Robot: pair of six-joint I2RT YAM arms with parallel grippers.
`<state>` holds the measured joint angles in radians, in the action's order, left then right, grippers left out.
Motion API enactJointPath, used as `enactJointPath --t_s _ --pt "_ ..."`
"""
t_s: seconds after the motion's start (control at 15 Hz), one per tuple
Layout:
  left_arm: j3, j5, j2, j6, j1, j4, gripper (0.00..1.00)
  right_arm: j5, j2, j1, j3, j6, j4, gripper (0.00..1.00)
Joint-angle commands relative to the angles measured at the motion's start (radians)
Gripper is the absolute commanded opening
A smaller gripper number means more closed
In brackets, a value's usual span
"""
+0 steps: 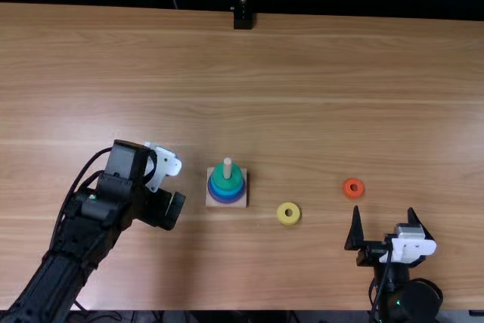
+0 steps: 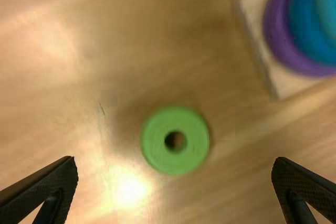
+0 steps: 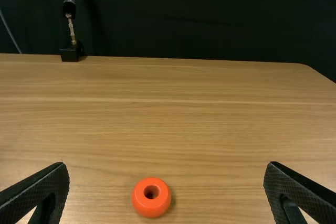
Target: Build the Hanoi tower: stack the rings onto the peg from bottom to top in this color order: purple, dark blue, light blue, dark green, light green, yellow, orange.
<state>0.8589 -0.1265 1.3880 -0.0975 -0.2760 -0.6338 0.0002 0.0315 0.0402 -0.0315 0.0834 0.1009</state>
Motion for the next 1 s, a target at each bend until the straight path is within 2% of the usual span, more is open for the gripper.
enactJointPath --t_s 0.0,0.13,0.47,0.6,0.93 --pt "0.045 -0.004 0.045 0.015 -0.005 -0.012 1.0 0.011 -0.015 0.013 0.016 0.001 0.027 1.0" --pt "0.068 0.012 0.095 0.016 -0.008 -0.021 1.0 0.011 -0.015 0.013 0.016 0.001 0.027 1.0" --pt "0.108 0.016 0.187 0.02 -0.022 -0.027 1.0 0.011 -0.016 0.013 0.016 0.001 0.027 1.0" --pt "0.108 0.033 0.198 0.02 -0.026 -0.027 1.0 0.011 -0.016 0.013 0.016 0.001 0.027 1.0" --pt "0.109 0.034 0.266 0.018 -0.045 -0.025 1.0 0.011 -0.016 0.013 0.016 0.001 0.027 1.0"
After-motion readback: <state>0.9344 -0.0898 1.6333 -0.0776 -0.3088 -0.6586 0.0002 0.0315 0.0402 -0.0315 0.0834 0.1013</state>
